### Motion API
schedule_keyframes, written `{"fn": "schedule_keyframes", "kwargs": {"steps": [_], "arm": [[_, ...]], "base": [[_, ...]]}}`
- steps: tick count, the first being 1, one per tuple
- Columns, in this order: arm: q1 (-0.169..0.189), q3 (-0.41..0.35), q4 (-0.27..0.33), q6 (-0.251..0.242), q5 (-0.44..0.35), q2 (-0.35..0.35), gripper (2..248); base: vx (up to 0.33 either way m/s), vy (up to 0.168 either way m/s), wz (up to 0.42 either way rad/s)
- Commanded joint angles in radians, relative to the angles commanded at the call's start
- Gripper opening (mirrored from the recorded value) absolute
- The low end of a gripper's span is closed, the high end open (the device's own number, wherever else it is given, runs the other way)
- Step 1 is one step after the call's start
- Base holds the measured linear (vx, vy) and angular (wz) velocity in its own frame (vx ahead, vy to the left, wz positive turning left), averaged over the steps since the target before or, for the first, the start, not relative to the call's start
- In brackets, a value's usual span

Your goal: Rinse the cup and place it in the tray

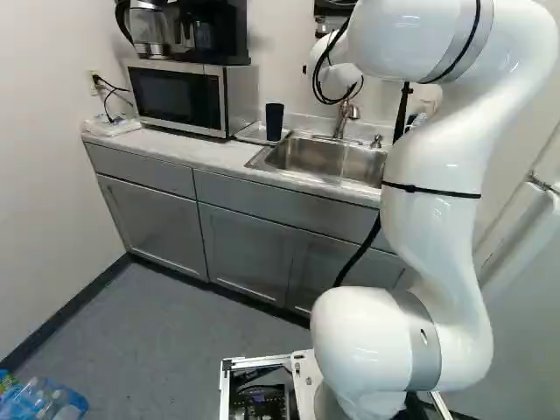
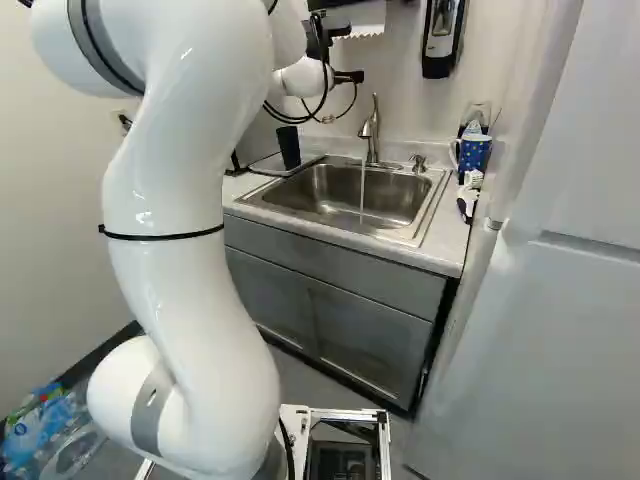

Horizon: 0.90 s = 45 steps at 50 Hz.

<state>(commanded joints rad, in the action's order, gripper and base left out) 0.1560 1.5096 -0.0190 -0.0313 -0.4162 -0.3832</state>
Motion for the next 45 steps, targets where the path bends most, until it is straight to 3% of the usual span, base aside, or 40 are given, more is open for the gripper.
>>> {"fn": "schedule_keyframes", "kwargs": {"steps": [45], "arm": [[0.048, 0.157, 0.0, 0.0, 0.085, -0.13, 247]], "base": [[0.0, 0.0, 0.0]]}}
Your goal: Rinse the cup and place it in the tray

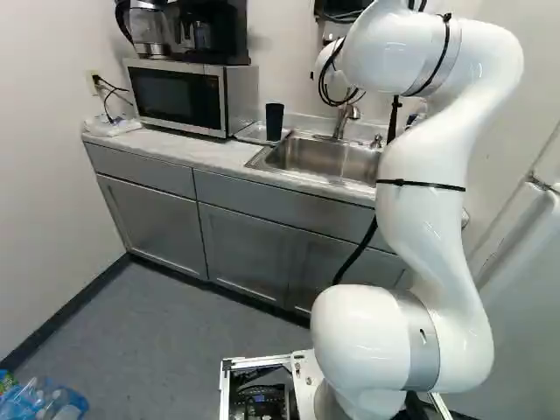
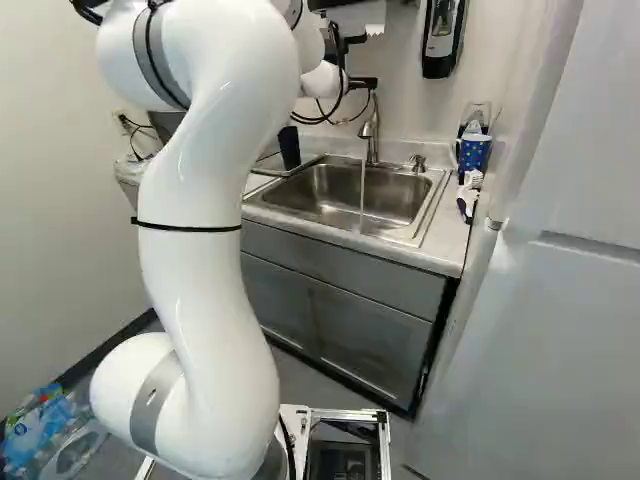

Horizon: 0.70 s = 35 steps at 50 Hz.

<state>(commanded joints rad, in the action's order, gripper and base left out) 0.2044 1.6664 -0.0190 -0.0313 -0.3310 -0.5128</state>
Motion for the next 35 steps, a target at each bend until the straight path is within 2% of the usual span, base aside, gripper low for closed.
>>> {"fn": "schedule_keyframes", "kwargs": {"steps": [13, 35], "arm": [[0.01, 0.045, 0.0, 0.0, 0.022, -0.036, 247], [0.01, 0.045, 0.0, 0.0, 0.039, -0.036, 247]], "base": [[0.0, 0.0, 0.0], [0.0, 0.0, 0.0]]}}
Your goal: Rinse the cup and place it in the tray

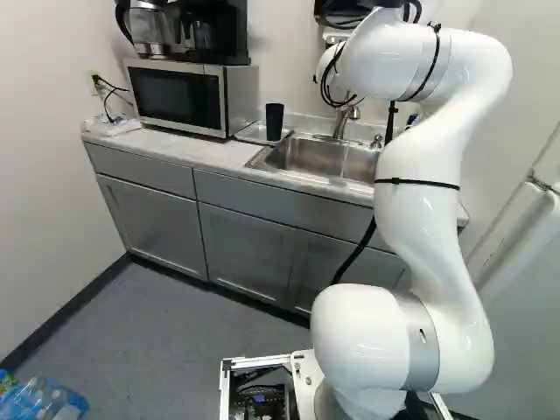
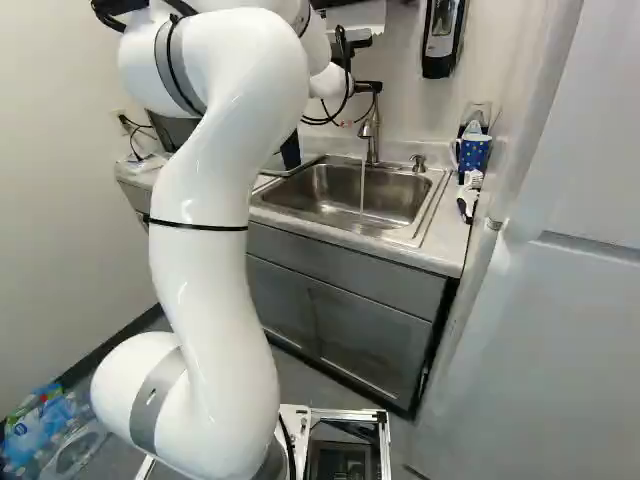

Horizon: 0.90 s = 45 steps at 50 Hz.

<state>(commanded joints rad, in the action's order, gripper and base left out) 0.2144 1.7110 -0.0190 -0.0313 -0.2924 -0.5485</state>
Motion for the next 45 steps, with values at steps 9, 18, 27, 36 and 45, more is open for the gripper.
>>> {"fn": "schedule_keyframes", "kwargs": {"steps": [9, 18, 27, 36, 45], "arm": [[-0.001, -0.004, 0.0, 0.0, 0.006, 0.003, 247], [-0.004, -0.01, 0.0, 0.0, 0.014, 0.008, 247], [-0.008, -0.02, 0.0, 0.0, 0.023, 0.016, 247], [-0.01, -0.031, 0.0, 0.0, 0.04, 0.025, 247], [-0.01, -0.042, 0.0, 0.0, 0.063, 0.034, 247]], "base": [[0.0, 0.0, 0.0], [0.0, 0.0, 0.0], [0.0, 0.0, 0.0], [0.0, 0.0, 0.0], [0.0, 0.0, 0.0]]}}
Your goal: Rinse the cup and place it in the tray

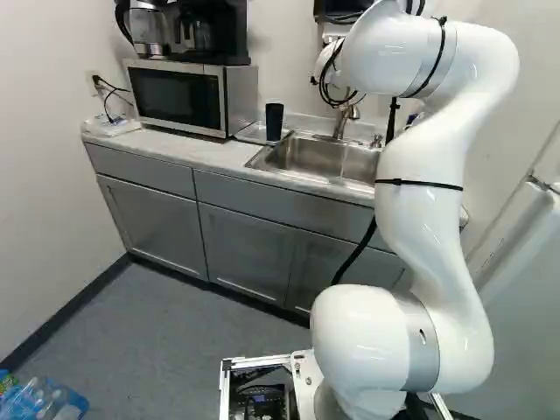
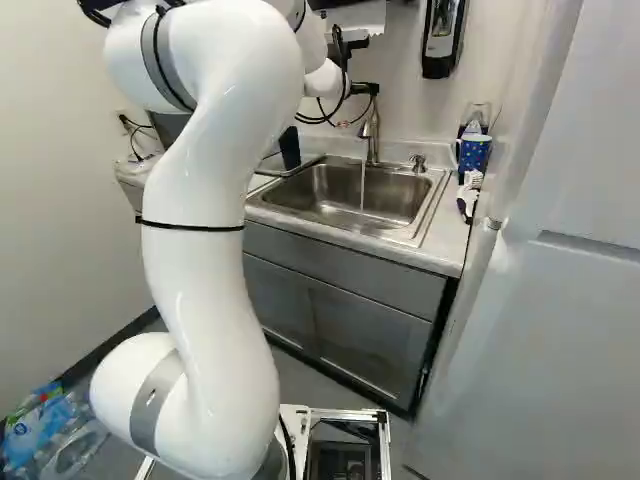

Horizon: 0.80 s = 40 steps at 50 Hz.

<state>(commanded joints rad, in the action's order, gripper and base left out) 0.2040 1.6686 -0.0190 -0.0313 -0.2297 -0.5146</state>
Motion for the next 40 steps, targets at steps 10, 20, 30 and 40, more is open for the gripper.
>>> {"fn": "schedule_keyframes", "kwargs": {"steps": [10, 20, 30, 40], "arm": [[-0.001, -0.013, 0.0, 0.0, 0.026, 0.01, 247], [-0.002, -0.029, 0.0, 0.0, 0.043, 0.023, 247], [-0.001, -0.043, 0.0, 0.0, 0.043, 0.035, 247], [-0.001, -0.055, 0.0, 0.0, 0.043, 0.045, 247]], "base": [[0.0, 0.0, 0.0], [0.005, 0.0, -0.002], [0.0, 0.0, 0.0], [0.0, 0.0, 0.0]]}}
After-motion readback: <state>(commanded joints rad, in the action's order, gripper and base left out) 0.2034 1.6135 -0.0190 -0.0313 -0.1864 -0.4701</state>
